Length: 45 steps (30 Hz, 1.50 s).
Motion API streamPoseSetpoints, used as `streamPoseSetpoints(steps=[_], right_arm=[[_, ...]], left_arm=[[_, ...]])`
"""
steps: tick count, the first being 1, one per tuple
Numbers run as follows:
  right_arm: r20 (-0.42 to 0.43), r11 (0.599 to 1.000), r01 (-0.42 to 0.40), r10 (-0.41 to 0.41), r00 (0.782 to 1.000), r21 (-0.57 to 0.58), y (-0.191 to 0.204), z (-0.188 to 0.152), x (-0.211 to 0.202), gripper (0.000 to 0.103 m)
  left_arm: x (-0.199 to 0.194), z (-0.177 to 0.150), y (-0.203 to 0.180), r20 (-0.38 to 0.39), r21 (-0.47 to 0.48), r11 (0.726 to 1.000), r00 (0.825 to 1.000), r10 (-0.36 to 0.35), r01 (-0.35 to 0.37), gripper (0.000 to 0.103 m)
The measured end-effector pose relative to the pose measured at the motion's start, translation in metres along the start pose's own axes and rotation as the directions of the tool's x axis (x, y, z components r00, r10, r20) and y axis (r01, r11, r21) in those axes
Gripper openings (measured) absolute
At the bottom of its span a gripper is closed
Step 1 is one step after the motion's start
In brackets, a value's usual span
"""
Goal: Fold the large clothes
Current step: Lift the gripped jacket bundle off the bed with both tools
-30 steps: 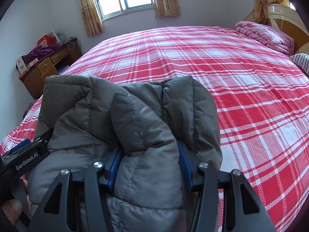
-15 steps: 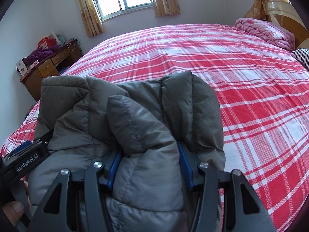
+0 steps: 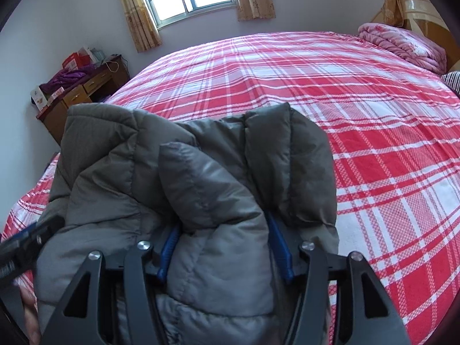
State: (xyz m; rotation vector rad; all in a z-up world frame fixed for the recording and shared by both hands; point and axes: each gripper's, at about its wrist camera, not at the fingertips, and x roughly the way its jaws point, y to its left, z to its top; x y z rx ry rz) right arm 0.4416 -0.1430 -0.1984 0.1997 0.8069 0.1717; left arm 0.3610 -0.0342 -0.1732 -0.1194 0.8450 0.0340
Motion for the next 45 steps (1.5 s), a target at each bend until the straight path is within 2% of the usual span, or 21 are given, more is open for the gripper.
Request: streamPoseSetpoints(steps=[3, 7, 11, 13, 16, 24, 31, 41, 43, 45], right_arm=[[0.018, 0.998, -0.044, 0.043, 0.999, 0.035, -0.006, -0.001, -0.008, 0.068], [0.021, 0.999, -0.030, 0.029, 0.999, 0.034, -0.007, -0.004, -0.026, 0.081], [0.006, 0.999, -0.040, 0.039, 0.999, 0.033, -0.012, -0.013, -0.034, 0.088], [-0.009, 0.999, -0.033, 0.033, 0.999, 0.031, -0.012, -0.018, -0.031, 0.088], [-0.020, 0.999, -0.030, 0.031, 0.999, 0.029, -0.011, -0.022, -0.026, 0.088], [-0.011, 0.999, -0.049, 0.049, 0.999, 0.017, -0.009, -0.030, -0.020, 0.086], [-0.019, 0.995, -0.094, 0.095, 0.995, 0.022, -0.010, -0.031, -0.020, 0.083], [-0.018, 0.990, -0.131, 0.132, 0.991, 0.049, -0.022, -0.030, -0.016, 0.083], [-0.017, 0.989, -0.137, 0.138, 0.990, 0.054, -0.026, -0.031, -0.017, 0.083], [-0.014, 0.990, -0.135, 0.135, 0.991, 0.047, -0.030, -0.032, -0.019, 0.076]], left_arm=[[0.006, 0.000, 0.002, -0.028, -0.013, 1.000, 0.999, -0.019, 0.019, 0.100], [0.003, -0.001, 0.002, -0.032, 0.003, 1.000, 0.999, -0.018, 0.018, 0.100], [-0.002, -0.004, -0.001, -0.017, 0.037, 0.999, 1.000, -0.010, 0.010, 0.101], [-0.006, -0.008, -0.003, -0.002, 0.052, 0.999, 1.000, 0.008, -0.008, 0.101], [-0.003, -0.012, 0.000, -0.008, 0.023, 1.000, 1.000, 0.001, -0.001, 0.101], [0.009, -0.017, 0.006, -0.067, -0.016, 0.993, 0.991, -0.116, 0.115, 0.101], [0.009, -0.020, -0.005, -0.053, 0.030, 0.994, 0.993, -0.106, 0.108, 0.101], [0.009, -0.018, -0.014, -0.062, 0.024, 0.991, 0.989, -0.131, 0.132, 0.101], [0.006, -0.019, -0.015, -0.052, 0.046, 0.988, 0.988, -0.146, 0.148, 0.091], [0.000, -0.021, -0.018, -0.038, 0.082, 0.986, 0.989, -0.145, 0.148, 0.084]])
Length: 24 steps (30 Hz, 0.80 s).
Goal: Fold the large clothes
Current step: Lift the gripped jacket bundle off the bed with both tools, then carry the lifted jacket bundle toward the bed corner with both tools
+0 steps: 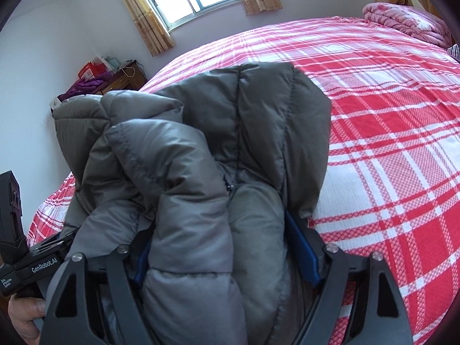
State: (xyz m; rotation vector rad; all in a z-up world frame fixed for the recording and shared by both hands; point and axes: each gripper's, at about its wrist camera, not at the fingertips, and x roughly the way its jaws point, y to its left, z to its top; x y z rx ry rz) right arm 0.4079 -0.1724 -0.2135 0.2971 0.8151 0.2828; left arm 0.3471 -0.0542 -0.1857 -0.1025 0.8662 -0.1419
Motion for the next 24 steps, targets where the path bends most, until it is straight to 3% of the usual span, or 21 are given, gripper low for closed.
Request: streamPoseSetpoints(steps=[2, 5, 7, 9, 12, 17, 24], right_arm=[[-0.004, 1.000, -0.019, 0.019, 1.000, -0.007, -0.002, -0.002, -0.002, 0.059], [-0.008, 0.997, -0.079, 0.079, 0.997, -0.004, -0.005, -0.005, -0.004, 0.043], [-0.017, 0.993, -0.116, 0.117, 0.993, 0.004, -0.007, -0.004, -0.005, 0.034], [-0.012, 0.989, -0.145, 0.145, 0.989, 0.005, -0.008, -0.005, -0.008, 0.028], [0.007, 0.983, -0.181, 0.181, 0.983, 0.019, -0.011, -0.007, -0.019, 0.022], [0.061, 0.969, -0.245, 0.243, 0.968, 0.035, -0.009, -0.021, -0.048, 0.020], [0.131, 0.951, -0.309, 0.308, 0.942, -0.015, 0.024, -0.017, -0.090, 0.016]], left_arm=[[-0.003, -0.001, -0.006, 0.007, 0.022, 1.000, 1.000, 0.004, -0.004, 0.077], [-0.011, -0.003, -0.016, 0.022, 0.061, 0.998, 1.000, 0.011, -0.012, 0.063], [-0.023, -0.004, -0.026, 0.047, 0.111, 0.992, 0.998, 0.047, -0.052, 0.043], [-0.038, -0.006, -0.036, 0.085, 0.161, 0.983, 0.994, 0.072, -0.085, 0.032], [-0.063, -0.011, -0.047, 0.133, 0.206, 0.970, 0.986, 0.100, -0.127, 0.028], [-0.113, -0.016, -0.051, 0.220, 0.210, 0.969, 0.972, 0.082, -0.129, 0.026], [-0.162, -0.022, -0.040, 0.265, 0.175, 0.976, 0.961, 0.079, -0.129, 0.026]])
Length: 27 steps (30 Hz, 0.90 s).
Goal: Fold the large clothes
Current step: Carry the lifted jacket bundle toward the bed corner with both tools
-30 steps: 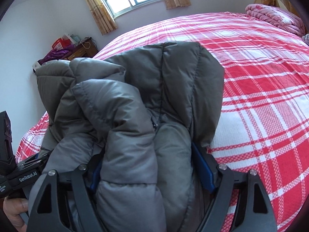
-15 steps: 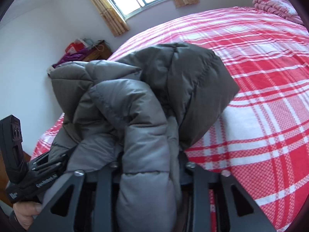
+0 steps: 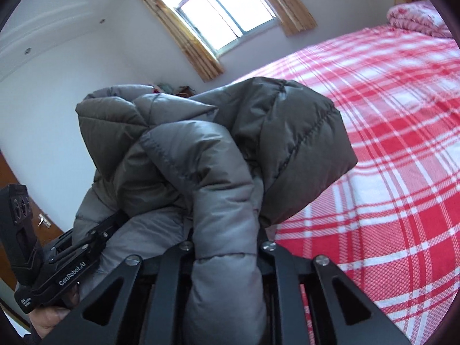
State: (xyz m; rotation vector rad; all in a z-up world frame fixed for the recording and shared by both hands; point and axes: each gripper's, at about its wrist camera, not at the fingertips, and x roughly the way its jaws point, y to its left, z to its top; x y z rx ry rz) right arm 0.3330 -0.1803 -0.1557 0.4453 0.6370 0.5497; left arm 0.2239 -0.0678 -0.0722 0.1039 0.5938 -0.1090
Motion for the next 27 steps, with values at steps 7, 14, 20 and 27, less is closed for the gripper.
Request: streamPoseSetpoints(steps=[7, 14, 20, 27], right_arm=[[-0.001, 0.997, -0.039, 0.039, 0.999, -0.069, 0.034, 0.003, 0.001, 0.016], [-0.016, 0.991, -0.071, 0.070, 0.997, -0.114, 0.055, 0.004, 0.014, 0.016], [-0.036, 0.982, -0.103, 0.098, 0.995, -0.160, 0.073, 0.008, 0.030, 0.016], [-0.066, 0.970, -0.139, 0.129, 0.990, -0.201, 0.090, 0.009, 0.046, 0.016]], left_arm=[[-0.017, -0.006, 0.025, 0.006, -0.057, 0.998, 1.000, 0.023, -0.023, 0.025], [-0.031, -0.011, 0.056, 0.021, -0.100, 0.994, 0.999, 0.048, -0.046, 0.025], [-0.038, -0.015, 0.078, 0.028, -0.135, 0.988, 0.997, 0.075, -0.071, 0.025], [-0.046, -0.021, 0.101, 0.036, -0.166, 0.981, 0.994, 0.104, -0.097, 0.024]])
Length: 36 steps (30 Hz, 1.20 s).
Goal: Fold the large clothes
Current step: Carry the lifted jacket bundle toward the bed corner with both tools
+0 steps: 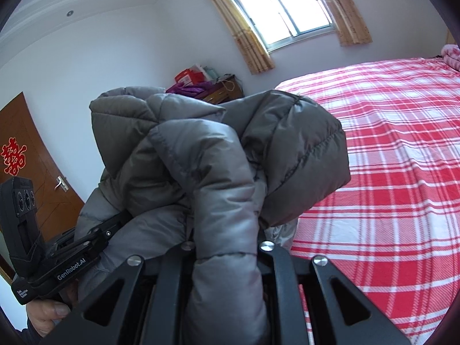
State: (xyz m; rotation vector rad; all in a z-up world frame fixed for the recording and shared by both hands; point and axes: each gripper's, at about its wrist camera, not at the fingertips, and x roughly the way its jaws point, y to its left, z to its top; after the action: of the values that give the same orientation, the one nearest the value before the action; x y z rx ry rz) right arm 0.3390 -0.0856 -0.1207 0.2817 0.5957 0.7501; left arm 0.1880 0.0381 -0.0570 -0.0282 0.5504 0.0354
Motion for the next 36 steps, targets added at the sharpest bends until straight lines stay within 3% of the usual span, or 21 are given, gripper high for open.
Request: streamPoseSetpoints(steps=[36], right_arm=[[-0.160, 0.986, -0.105, 0.084, 0.984, -0.126, 0.029, 0.013, 0.100, 0.016]], left_arm=[[-0.007, -0.026, 0.096, -0.036, -0.157, 0.982, 0.995, 0.096, -0.100, 0.024]])
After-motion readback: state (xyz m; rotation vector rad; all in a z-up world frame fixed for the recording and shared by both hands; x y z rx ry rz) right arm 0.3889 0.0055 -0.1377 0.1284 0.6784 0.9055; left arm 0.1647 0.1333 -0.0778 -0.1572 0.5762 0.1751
